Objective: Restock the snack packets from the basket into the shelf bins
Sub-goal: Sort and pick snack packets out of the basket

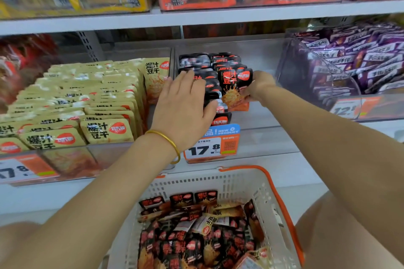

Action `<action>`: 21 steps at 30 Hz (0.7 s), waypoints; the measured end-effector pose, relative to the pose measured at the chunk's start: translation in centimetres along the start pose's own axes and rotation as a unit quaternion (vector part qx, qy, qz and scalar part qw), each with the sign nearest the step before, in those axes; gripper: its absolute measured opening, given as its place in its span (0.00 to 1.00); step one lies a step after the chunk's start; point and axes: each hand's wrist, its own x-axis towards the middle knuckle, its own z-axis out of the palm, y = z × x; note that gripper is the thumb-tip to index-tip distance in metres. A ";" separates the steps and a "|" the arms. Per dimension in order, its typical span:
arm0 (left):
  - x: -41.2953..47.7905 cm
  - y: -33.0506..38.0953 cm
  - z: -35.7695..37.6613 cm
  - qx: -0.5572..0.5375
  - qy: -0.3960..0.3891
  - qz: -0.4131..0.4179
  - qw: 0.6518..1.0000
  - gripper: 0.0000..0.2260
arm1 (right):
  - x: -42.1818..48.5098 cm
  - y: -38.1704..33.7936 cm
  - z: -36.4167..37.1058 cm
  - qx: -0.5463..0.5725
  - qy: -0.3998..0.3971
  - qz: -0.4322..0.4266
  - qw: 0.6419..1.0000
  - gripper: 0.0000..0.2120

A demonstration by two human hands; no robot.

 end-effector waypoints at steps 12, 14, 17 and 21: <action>-0.7 -0.1 -0.3 -0.051 0.065 0.027 0.996 0.27 | -1.7 -0.8 -0.7 0.016 0.062 0.007 0.998 0.30; -2.0 0.4 -0.6 -0.092 0.125 0.061 0.986 0.20 | -4.0 -1.1 -2.0 0.029 0.097 -0.058 0.993 0.24; -5.5 1.7 -0.9 -0.167 0.179 0.109 0.964 0.14 | -11.0 -0.8 -3.7 0.124 0.073 -0.156 0.977 0.14; -11.9 1.5 2.3 -0.194 0.118 0.162 0.960 0.10 | -20.1 2.0 -2.6 0.186 -0.126 -0.178 0.958 0.10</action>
